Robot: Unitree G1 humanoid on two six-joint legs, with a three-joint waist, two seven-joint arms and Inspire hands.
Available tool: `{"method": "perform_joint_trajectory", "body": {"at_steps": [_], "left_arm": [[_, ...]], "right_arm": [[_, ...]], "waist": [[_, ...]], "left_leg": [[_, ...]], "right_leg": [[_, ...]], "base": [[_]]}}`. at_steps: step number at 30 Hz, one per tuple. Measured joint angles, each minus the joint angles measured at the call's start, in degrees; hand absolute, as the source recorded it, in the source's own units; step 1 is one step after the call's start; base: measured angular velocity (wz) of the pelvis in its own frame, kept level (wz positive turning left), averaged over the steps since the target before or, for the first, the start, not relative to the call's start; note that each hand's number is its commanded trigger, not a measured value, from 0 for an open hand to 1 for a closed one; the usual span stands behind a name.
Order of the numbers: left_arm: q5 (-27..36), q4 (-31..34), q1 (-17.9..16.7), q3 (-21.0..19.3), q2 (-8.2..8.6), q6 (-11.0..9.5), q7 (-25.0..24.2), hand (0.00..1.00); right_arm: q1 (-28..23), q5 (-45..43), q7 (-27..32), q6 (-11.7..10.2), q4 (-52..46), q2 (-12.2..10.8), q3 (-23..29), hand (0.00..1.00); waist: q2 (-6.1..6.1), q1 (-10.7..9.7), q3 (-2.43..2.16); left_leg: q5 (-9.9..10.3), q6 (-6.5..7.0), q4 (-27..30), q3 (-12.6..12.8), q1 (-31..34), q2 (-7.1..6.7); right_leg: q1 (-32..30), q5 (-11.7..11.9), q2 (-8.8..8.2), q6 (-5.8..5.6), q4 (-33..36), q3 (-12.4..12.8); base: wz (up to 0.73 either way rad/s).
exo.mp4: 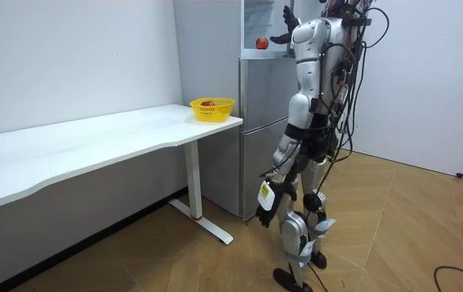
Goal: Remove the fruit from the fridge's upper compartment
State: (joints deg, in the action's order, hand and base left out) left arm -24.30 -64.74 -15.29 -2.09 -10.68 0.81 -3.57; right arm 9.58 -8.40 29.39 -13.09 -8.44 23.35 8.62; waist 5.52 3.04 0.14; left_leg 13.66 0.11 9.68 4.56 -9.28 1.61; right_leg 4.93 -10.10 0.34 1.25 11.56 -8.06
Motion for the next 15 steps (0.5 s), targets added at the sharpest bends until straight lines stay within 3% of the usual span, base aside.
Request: {"method": "perform_joint_trajectory", "body": {"at_steps": [4, 10, 15], "left_arm": [[0.0, 0.0, 0.1, 0.0, -1.03, 0.0, -0.5, 0.00], [-0.1, 0.5, -1.0, 0.0, -1.56, 0.3, -0.8, 0.00], [0.1, 1.9, -1.1, 0.0, -1.77, 0.4, -1.9, 0.00]], "right_arm": [[2.7, 1.9, 0.2, 0.7, 3.7, 2.4, 0.0, 0.00], [6.7, 5.3, 0.0, 0.7, 8.5, 2.8, 0.0, 0.00], [9.6, 9.2, -0.3, 0.9, 15.3, 4.6, 0.0, 0.00]], "waist": [[1.15, 0.7, 0.16], [1.52, 0.8, 0.32], [1.43, 0.5, 0.40]], "left_leg": [[0.0, 0.00, 0.0, 0.0, -0.3, -0.02], [0.0, 0.01, 0.1, -0.2, -0.2, -0.06], [0.0, 0.06, 1.5, -1.7, 0.7, -0.24]], "right_leg": [[0.2, 0.0, -0.01, -0.01, 0.0, 0.0], [0.7, 0.0, -0.13, -0.03, 0.0, -0.3], [0.8, 0.0, -0.54, -0.06, 0.1, -1.7]], "base": [[0.00], [0.02], [0.14]]}}
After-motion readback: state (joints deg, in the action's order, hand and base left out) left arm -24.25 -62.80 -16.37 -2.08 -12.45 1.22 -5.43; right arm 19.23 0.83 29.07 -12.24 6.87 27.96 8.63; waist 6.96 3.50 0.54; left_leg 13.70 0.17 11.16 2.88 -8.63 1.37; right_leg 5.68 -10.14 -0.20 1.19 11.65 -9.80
